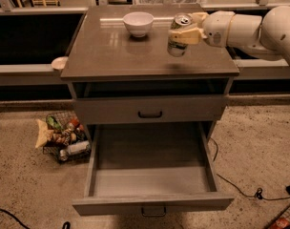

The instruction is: Place 7up can into middle drawer

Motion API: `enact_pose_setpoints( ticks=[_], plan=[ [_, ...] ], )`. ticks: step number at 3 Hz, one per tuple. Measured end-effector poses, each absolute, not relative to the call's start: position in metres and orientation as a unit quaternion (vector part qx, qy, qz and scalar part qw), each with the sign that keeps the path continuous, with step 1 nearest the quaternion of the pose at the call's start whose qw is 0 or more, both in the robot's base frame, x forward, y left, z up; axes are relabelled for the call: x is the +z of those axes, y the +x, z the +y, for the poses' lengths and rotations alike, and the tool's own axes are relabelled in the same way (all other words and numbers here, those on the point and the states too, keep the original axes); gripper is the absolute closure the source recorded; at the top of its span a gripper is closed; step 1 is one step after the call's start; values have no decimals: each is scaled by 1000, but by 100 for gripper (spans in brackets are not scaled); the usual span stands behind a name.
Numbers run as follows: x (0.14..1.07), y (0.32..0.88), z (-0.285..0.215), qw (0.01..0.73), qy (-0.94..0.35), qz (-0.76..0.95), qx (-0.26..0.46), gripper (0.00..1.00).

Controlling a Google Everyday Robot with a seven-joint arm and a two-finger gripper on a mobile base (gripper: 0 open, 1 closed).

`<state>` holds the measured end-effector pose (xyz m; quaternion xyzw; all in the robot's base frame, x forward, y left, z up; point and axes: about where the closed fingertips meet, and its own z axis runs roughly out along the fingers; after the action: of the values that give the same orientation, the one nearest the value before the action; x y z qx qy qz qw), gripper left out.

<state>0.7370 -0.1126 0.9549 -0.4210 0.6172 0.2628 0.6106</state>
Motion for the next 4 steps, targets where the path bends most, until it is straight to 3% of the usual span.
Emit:
enact_pose_setpoints(
  ticks=[1,2,4],
  plan=[
    [951,720,-96,594,-443,604,293,100],
    [955,684,-82,578,-484,600,266,100],
    [865,611,-34,485,-510,646,295,100]
  ],
)
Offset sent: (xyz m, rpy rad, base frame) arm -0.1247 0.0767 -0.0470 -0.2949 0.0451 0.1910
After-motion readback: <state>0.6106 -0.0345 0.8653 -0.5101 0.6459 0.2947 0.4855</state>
